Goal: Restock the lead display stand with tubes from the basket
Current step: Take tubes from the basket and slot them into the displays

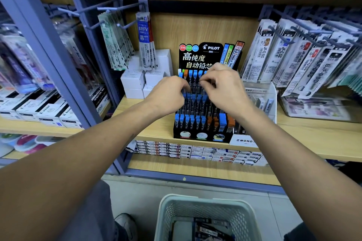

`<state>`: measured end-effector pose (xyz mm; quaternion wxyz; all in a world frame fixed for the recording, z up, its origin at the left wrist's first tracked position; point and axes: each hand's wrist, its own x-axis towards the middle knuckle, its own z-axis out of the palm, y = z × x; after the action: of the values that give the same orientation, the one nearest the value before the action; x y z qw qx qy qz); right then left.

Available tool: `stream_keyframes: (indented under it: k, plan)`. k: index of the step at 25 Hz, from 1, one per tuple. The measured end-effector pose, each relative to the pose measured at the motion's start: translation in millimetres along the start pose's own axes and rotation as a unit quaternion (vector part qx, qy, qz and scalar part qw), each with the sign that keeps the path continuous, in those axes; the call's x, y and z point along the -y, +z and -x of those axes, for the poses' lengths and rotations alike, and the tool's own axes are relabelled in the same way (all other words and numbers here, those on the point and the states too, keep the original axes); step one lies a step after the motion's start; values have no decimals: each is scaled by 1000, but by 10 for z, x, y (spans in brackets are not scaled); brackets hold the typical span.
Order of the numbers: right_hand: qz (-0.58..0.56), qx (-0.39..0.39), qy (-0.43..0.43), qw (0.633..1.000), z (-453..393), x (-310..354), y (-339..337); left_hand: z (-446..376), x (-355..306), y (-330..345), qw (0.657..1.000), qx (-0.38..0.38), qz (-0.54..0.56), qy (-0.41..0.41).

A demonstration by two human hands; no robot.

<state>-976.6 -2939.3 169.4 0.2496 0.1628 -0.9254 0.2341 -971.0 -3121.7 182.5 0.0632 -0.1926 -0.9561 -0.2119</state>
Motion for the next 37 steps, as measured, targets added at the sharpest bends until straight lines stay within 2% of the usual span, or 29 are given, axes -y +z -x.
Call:
stream_keyframes:
  k: [3,5,7,9,11,13,15,17,21,31,34,37]
  plan:
    - [-14,-7,47,999,236,-26,-192,92,-45,15,999,-40,23,-8]
    - [-34,21,81,996,537,45,-210,235,-131,74,999,-29,41,7]
    - [-52,75,96,991,860,146,-111,424,-237,248,999,30,28,33]
    - [-24,177,112,977,1227,195,27,657,-329,590,990,130,-22,59]
    - [20,319,134,938,1633,171,205,900,-338,1025,964,240,-93,67]
    - [33,457,144,877,2068,90,448,1124,-272,1529,933,339,-109,55]
    - [48,531,149,833,2460,-7,720,1342,-123,2067,915,395,-84,23]
    - [69,564,170,805,2814,-137,970,1579,17,2609,896,443,-32,-10]
    - [55,572,240,782,3368,-448,1315,1987,126,3238,855,514,-30,-58]
    - [157,563,259,769,3969,-529,1959,2291,-4,3929,884,438,-110,-120]
    - [182,517,240,801,3956,-596,2017,2225,33,3980,897,416,-84,-129]
    - [141,466,275,829,3942,-645,2028,2288,63,4034,900,390,-45,-187]
